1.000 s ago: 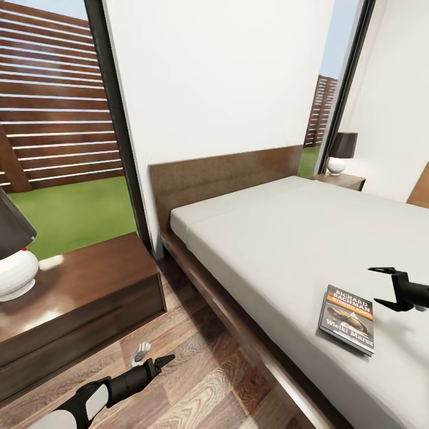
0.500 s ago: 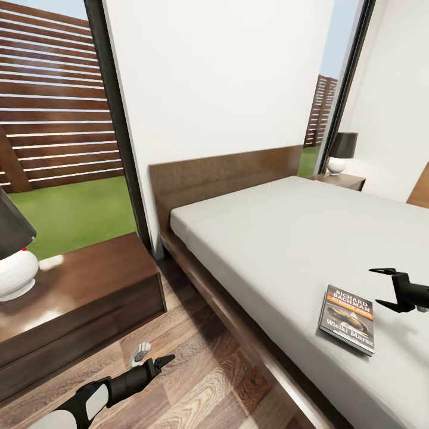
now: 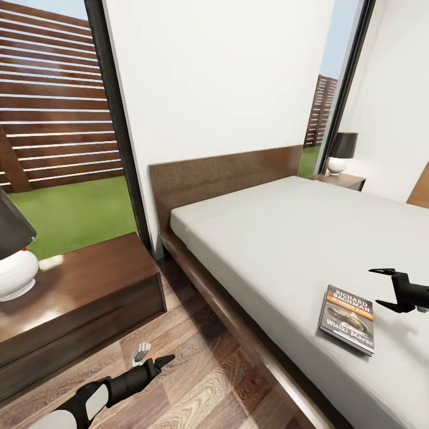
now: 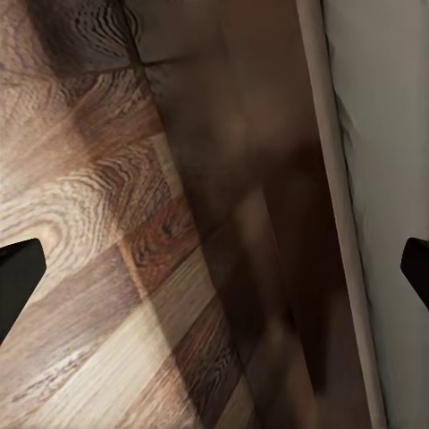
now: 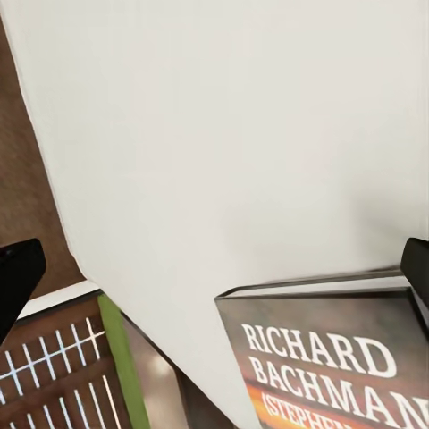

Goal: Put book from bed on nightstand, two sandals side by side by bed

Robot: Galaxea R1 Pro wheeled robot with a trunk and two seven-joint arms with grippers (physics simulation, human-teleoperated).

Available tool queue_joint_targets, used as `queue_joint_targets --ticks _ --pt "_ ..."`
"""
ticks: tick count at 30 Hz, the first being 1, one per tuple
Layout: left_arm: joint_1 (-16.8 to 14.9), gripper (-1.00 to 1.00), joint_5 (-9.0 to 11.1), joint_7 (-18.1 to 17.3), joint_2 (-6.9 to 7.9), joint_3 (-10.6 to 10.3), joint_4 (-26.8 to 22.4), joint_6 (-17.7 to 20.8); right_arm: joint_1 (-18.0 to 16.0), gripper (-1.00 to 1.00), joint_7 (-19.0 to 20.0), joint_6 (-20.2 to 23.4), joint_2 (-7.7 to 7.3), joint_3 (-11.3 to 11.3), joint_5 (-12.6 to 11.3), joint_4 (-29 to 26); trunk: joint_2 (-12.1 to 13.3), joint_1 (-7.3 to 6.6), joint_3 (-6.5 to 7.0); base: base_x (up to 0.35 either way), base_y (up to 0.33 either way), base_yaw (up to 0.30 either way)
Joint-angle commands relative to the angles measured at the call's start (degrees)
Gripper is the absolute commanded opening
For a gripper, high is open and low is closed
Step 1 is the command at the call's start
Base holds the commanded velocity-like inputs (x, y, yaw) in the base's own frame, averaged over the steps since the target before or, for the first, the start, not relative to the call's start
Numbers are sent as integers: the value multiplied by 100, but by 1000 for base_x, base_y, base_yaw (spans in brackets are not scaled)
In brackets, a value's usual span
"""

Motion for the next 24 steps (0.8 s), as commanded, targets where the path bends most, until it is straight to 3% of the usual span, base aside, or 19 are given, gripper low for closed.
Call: queue_joint_targets --ticks 1,24 --pt "-2 100 44 -12 2 -8 -1 55 -5 100 27 11 -3 49 -11 3 -2 -1 -6 0 0 0" --pt "-2 100 41 -12 2 -9 -1 63 -5 100 27 -269 14 60 151 163 -2 -1 -6 0 0 0"
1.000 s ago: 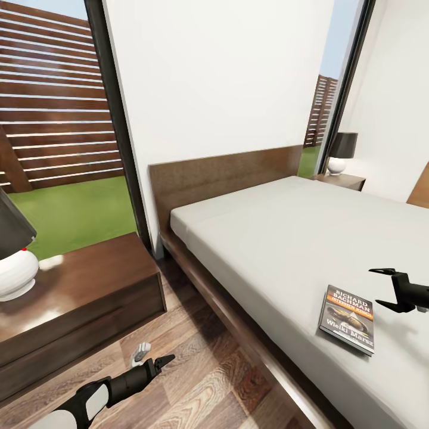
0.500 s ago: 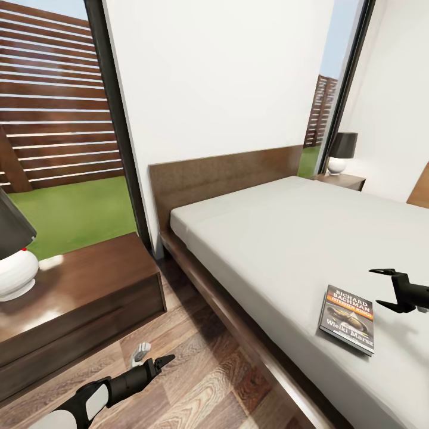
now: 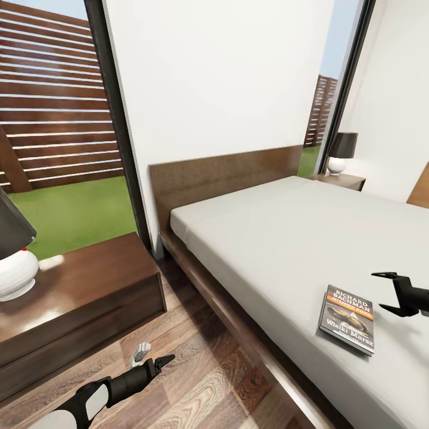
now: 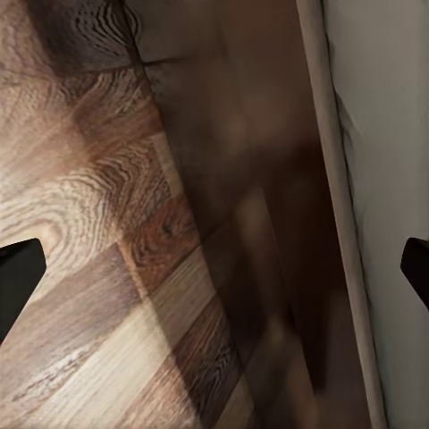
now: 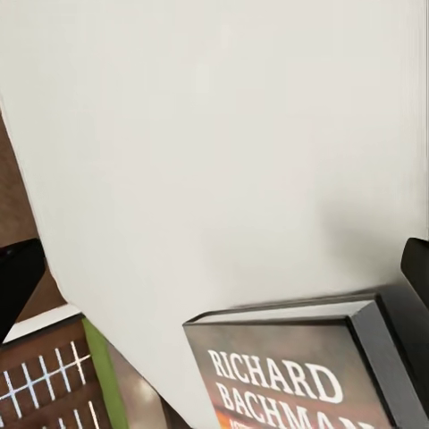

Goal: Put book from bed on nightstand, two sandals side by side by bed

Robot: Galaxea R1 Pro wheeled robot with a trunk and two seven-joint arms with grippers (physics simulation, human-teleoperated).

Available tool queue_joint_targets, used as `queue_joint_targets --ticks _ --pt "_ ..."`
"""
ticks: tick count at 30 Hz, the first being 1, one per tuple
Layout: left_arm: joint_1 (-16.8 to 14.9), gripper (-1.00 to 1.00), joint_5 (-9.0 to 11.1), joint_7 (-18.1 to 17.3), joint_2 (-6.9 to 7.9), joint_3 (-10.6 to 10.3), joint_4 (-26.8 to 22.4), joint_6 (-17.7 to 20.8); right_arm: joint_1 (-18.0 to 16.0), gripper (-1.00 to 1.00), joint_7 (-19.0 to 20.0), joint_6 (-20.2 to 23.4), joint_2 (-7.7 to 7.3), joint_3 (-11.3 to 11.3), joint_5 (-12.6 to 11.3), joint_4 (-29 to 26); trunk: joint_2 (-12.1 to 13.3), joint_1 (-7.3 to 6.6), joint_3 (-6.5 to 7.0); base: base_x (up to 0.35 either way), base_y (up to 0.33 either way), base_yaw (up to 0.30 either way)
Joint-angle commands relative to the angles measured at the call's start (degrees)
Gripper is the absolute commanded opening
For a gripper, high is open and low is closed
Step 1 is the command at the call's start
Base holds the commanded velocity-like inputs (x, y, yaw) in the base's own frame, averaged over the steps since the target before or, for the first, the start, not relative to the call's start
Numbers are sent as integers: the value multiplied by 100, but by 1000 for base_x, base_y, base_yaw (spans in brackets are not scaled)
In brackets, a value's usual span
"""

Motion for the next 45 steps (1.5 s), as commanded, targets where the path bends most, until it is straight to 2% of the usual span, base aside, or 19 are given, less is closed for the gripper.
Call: queue_joint_targets --ticks 1,45 --pt "-2 100 42 -11 1 -8 -1 55 -5 100 29 9 -3 47 -11 8 -2 -1 -5 0 0 0" --pt "-2 100 44 -11 2 -8 -1 63 -5 100 31 -11 85 76 -6 12 -2 -1 -5 0 0 0"
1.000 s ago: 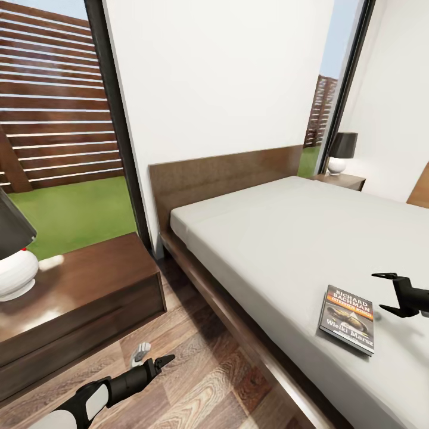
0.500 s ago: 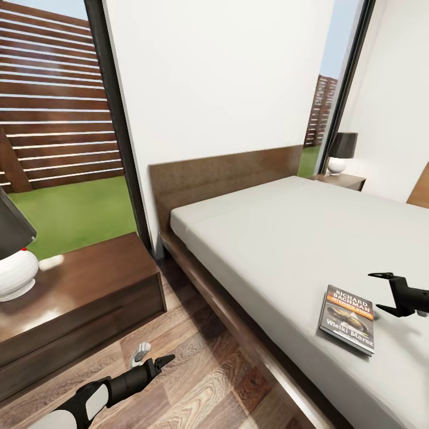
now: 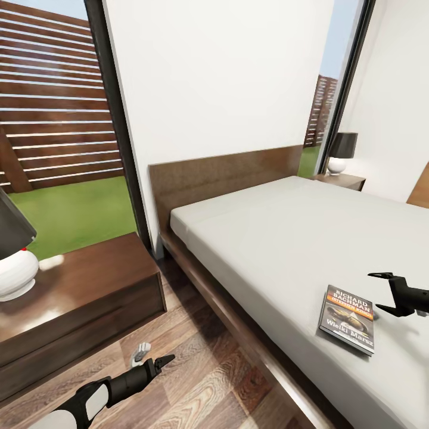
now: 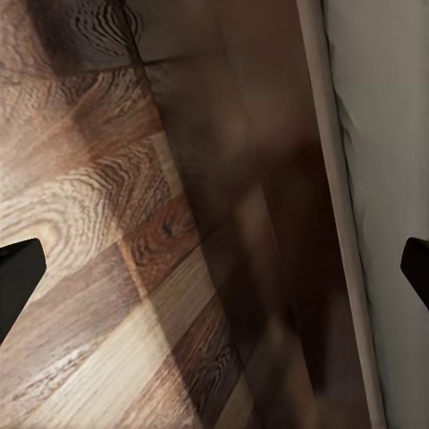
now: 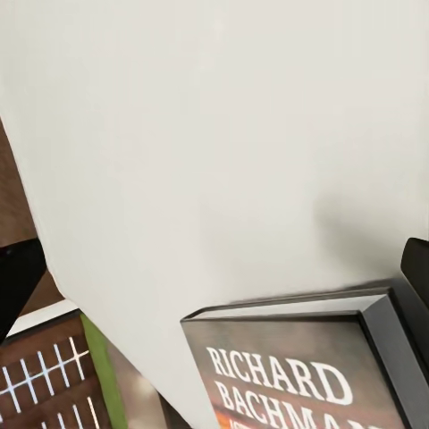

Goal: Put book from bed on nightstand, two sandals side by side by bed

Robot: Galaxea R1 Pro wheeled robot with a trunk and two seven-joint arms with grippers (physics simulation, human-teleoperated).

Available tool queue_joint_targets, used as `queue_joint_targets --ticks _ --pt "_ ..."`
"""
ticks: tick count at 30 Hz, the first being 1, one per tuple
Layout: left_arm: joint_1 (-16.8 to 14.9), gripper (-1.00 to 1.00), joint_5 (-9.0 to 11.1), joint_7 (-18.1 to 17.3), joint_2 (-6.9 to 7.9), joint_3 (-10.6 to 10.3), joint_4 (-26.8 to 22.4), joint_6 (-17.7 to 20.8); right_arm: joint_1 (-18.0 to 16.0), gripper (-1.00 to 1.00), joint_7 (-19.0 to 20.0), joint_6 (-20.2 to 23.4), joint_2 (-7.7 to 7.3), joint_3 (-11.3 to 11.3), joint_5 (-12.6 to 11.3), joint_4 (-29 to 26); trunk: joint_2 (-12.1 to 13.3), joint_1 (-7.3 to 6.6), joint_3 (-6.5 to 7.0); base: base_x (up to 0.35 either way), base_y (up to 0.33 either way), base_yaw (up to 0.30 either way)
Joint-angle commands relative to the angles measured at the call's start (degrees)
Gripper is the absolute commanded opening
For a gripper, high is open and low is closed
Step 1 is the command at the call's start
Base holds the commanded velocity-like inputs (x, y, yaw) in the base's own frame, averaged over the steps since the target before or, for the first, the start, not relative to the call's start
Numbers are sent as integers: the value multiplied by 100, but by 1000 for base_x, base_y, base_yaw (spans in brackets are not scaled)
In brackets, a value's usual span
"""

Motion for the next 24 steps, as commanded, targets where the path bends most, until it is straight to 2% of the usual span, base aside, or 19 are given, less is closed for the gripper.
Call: queue_joint_targets --ticks 1,6,12,19,24 --pt "-2 100 42 -11 1 -8 -1 55 -5 100 29 14 -3 47 -11 4 -2 -1 -5 0 0 0" --pt "-2 100 43 -11 1 -8 -1 56 -5 100 29 8 0 47 -11 7 -2 -1 -5 0 0 0" --pt "-2 100 41 -11 1 -8 -1 57 -5 100 24 -13 75 33 21 15 -2 -1 -5 0 0 0" --pt "-2 100 42 -11 7 -8 -1 57 -5 100 24 -30 155 28 267 17 -2 -1 -5 0 0 0" --pt "-2 100 40 -11 9 -8 -1 57 -5 100 25 -66 203 12 360 18 -2 -1 -5 0 0 0"
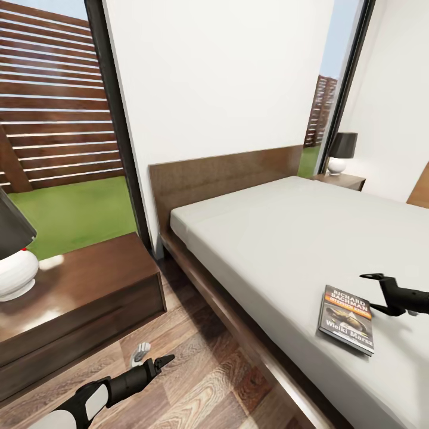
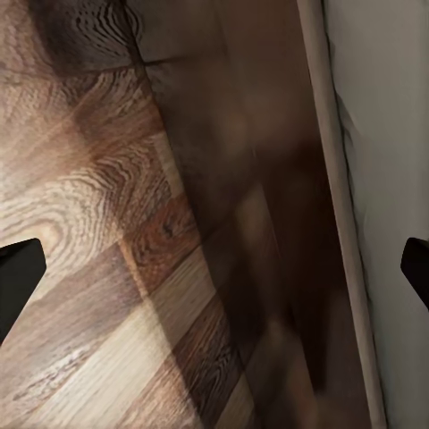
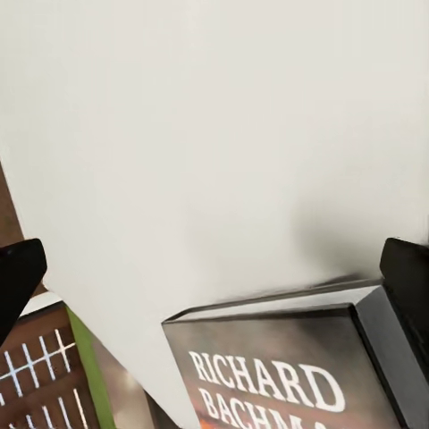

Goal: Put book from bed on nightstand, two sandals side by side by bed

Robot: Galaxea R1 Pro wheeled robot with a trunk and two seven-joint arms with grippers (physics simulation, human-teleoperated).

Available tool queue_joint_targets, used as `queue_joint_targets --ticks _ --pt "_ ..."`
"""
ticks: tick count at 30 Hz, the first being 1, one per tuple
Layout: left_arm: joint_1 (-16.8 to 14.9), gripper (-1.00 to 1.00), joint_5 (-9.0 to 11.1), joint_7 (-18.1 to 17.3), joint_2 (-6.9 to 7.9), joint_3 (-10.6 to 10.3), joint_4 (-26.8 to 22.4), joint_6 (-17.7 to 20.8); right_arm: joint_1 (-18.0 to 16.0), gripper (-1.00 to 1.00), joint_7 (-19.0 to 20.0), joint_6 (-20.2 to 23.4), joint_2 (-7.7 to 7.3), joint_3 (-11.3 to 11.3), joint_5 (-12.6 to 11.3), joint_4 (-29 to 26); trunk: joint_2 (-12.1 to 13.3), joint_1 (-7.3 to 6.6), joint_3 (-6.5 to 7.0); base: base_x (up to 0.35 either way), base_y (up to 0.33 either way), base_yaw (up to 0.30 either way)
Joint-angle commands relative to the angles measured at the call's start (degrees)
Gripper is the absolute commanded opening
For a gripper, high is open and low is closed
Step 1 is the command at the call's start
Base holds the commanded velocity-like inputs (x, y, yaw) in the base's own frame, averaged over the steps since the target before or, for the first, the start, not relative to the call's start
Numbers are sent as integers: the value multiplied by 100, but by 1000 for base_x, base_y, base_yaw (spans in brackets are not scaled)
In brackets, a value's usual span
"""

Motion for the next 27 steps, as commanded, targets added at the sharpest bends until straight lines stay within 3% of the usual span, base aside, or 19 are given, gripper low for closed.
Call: queue_joint_targets --ticks 1,27 --pt "-3 100 42 -11 1 -8 0 55 0 100 18 2 4 106 50 6 -2 -1 -6 0 0 0" --pt "-3 100 43 -11 9 -8 0 55 0 100 22 -78 20 82 107 6 -2 -1 -6 0 0 0"
